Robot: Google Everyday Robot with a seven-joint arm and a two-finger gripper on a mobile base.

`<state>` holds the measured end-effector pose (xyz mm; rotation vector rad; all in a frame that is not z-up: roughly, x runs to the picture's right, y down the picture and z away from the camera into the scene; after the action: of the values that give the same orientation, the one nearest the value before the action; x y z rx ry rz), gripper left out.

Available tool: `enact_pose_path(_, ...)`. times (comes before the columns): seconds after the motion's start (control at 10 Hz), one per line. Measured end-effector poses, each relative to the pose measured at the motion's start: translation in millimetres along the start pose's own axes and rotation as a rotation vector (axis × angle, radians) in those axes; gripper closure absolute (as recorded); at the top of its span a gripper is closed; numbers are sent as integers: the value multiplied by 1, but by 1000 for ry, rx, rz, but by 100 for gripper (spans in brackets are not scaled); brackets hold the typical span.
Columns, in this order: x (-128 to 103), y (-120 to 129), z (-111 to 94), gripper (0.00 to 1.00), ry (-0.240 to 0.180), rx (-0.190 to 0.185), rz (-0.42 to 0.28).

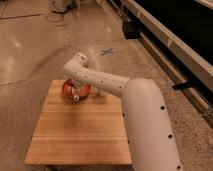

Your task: Place the pepper in the ceramic bowl

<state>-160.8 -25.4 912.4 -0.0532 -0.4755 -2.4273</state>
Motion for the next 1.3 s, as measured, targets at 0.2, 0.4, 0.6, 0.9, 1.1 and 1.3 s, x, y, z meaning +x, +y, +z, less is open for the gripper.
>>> enact_pose_path(0.2,8,-4,1,99,-7,-2,-23)
enact_pose_path(0.4,10,-5,4,86,-21,-5,-34)
enact_pose_path(0.6,9,3,7,63,-37,-16,-27)
enact_pose_path(0.9,2,20,7,34,-48,-37,-4)
enact_pose_path(1.1,2,23,7,21,-48,-40,9)
enact_pose_path(1.3,-1,21,9,20,-49,-34,15)
